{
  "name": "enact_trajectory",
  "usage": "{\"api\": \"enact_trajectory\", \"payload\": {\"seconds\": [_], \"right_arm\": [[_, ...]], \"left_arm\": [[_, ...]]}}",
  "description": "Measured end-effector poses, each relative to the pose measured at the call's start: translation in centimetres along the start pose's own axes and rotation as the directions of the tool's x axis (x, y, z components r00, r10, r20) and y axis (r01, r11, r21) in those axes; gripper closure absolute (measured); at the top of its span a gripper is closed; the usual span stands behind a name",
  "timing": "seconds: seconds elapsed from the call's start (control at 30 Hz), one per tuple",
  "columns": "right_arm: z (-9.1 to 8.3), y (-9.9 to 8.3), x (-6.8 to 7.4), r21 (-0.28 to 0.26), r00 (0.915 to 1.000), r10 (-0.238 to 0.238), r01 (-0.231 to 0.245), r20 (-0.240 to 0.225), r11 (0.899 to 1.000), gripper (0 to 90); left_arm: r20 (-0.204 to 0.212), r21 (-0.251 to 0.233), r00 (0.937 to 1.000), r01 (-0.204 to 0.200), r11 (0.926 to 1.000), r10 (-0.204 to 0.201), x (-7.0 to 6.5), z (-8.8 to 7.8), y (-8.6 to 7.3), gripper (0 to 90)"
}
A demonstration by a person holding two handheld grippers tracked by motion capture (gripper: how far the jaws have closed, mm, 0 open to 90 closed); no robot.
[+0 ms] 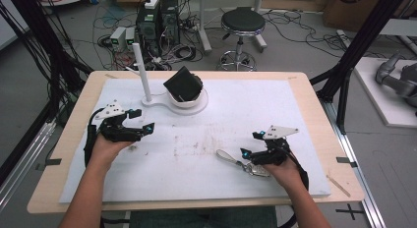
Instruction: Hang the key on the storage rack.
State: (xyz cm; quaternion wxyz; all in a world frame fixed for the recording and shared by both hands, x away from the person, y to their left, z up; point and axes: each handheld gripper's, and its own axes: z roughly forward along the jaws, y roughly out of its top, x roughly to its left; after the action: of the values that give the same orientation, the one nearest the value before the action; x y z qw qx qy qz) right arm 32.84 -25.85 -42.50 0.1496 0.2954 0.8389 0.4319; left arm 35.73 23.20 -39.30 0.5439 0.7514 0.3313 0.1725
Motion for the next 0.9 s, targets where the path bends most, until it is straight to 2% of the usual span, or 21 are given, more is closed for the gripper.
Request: {"api": "enact_trajectory", "payload": {"seconds": [0.13,0.27,0.43,0.47,0.63,0.77,0.8,0.83,0.87,0.9], "right_arm": [[0.6,0.0,0.6,0.041,0.9970,-0.046,0.048,-0.062,0.998,20.0],[1.1,-0.1,1.0,0.079,0.9893,-0.077,0.087,-0.124,0.993,20.0],[1.8,-0.2,1.7,0.141,0.9775,-0.117,0.142,-0.176,0.980,20.6],[1.9,-0.2,1.7,0.149,0.9761,-0.124,0.151,-0.179,0.977,23.6],[2.4,-0.3,2.1,0.228,0.9609,-0.171,0.220,-0.218,0.948,39.3],[2.1,-0.2,2.2,0.235,0.9604,-0.177,0.227,-0.215,0.945,61.8],[2.0,-0.2,2.2,0.236,0.9581,-0.186,0.236,-0.218,0.943,73.4],[2.0,-0.2,2.2,0.236,0.9581,-0.186,0.236,-0.218,0.943,73.4],[2.0,-0.1,2.3,0.240,0.9584,-0.185,0.236,-0.217,0.942,80.6],[2.0,0.0,2.4,0.249,0.9585,-0.194,0.244,-0.209,0.937,82.1]], "left_arm": [[0.004,-0.005,1.0000,0.001,1.0000,-0.001,-0.1,0.0,0.0,19.7],[0.005,-0.003,1.0000,0.002,1.0000,-0.002,-0.1,0.0,0.0,19.7],[0.000,-0.003,1.0000,0.000,1.0000,0.000,0.1,-0.1,0.0,19.7],[-0.004,-0.003,1.0000,0.000,1.0000,0.000,0.1,-0.2,0.0,19.7],[-0.007,-0.004,1.0000,0.003,1.0000,-0.003,0.2,-0.3,-0.1,19.7],[-0.013,-0.005,0.9999,0.002,1.0000,-0.002,0.2,-0.2,0.0,19.7],[-0.013,-0.004,0.9999,0.000,1.0000,0.000,0.2,-0.2,0.0,19.7],[-0.014,-0.004,0.9999,0.000,1.0000,0.000,0.1,-0.3,0.0,19.7],[-0.013,-0.004,0.9999,-0.001,1.0000,0.001,0.1,-0.3,0.0,19.6],[-0.013,-0.005,0.9999,-0.001,1.0000,0.001,0.1,-0.3,0.0,19.7]]}}
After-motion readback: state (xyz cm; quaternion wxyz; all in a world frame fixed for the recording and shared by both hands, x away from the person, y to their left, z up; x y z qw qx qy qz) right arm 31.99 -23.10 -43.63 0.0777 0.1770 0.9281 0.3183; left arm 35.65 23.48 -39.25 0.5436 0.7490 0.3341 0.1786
